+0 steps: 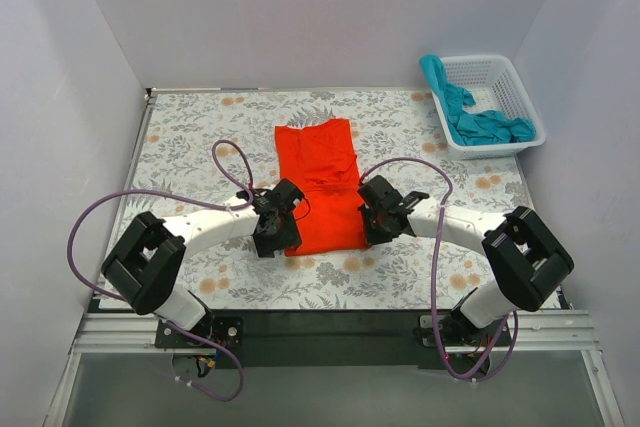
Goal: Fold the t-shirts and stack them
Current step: Fold the tshirt
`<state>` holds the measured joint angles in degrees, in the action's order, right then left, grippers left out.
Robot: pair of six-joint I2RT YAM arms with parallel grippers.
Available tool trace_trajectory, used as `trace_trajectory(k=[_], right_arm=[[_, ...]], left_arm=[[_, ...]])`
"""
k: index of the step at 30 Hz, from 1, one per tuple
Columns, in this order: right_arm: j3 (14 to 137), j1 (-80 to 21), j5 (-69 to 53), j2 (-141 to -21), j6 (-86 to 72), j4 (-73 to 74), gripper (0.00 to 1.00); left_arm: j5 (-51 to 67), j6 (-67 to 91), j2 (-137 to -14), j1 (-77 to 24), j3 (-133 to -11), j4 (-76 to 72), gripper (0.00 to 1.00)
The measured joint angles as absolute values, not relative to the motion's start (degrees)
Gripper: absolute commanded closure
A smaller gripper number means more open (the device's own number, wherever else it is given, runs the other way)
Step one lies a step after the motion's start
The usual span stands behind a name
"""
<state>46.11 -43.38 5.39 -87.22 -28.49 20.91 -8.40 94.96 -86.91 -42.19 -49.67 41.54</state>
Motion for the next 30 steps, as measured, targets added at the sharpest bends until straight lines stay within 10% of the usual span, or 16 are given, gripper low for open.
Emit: trace_trajectory(k=[18,22,26,30], right_arm=[[44.42,-44.01,5.19,-86.08,-28.56,18.39,0.99],[44.07,-44.05,5.19,-85.84,-28.58,17.96,0.99],[44.07,-44.27,5.13,-85.84,-28.56,17.87,0.99],[43.62,-44.38,3.86,-85.47,-28.49,17.74,0.99]], left_arm=[[-7.9,93.91,-91.88,-42.19,-52.38,43.4,0.55],[-7.68,93.69,-92.51,-42.17,-52.82,43.79,0.67],[-6.17,93.67,-93.36,-42.19,-53.43,42.7,1.0],[-5.32,93.41,-93.12,-42.11,-53.1,41.95,1.0]])
